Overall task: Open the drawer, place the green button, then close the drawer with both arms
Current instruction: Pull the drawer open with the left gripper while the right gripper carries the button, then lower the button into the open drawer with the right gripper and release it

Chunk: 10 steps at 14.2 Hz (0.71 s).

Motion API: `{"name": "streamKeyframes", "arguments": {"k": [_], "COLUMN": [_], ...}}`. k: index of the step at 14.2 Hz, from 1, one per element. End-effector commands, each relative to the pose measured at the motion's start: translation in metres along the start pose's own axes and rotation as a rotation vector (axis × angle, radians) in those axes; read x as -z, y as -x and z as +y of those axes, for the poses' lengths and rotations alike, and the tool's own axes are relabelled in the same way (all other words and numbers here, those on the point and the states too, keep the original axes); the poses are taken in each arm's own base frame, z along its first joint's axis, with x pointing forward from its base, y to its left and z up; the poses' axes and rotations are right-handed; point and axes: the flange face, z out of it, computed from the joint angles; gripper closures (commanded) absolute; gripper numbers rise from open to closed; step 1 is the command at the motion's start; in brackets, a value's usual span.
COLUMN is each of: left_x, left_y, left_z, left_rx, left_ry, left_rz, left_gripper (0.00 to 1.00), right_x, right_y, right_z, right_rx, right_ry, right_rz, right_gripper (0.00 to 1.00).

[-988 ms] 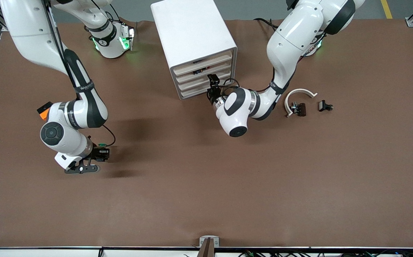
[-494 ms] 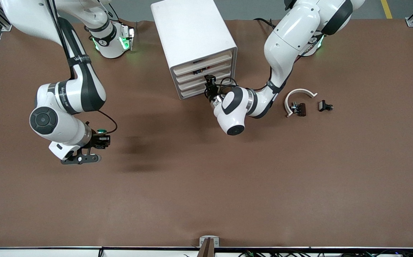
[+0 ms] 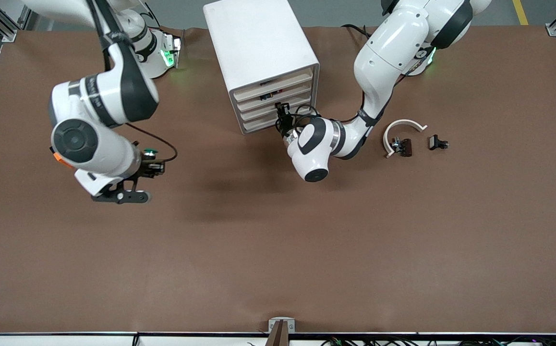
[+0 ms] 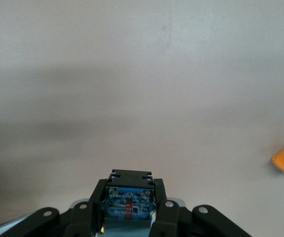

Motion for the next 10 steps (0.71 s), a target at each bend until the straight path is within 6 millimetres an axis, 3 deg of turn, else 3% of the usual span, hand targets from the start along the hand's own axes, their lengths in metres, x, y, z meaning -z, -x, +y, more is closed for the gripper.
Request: {"name": "streamKeyframes", "arguments": {"k": [1,8,10], "left_x": [0.019,0.073,0.083], "left_y": [-0.002,-0.002,-0.004], "left_z": [0.008,0.022,0.029], "left_rx": [-0.023,-0.019,-0.023], "left_ry": [0.023,0.122,0.150], "left_rz": [-0.027,-0.074,-0.091], "left_gripper": [1.00,1.00,1.00], "right_x": [0.015,0.030,0.026], "right_y": [0.027,0.090,0.104], "right_z": [-0.048,-0.149,-0.170], "right_rx": [-0.110,-0.376,-0.427], "right_ry": [0.033,0.016,0.017], "right_rz": [0.015,0.069,0.075], "right_gripper": [0.80,0.75,0.76]}}
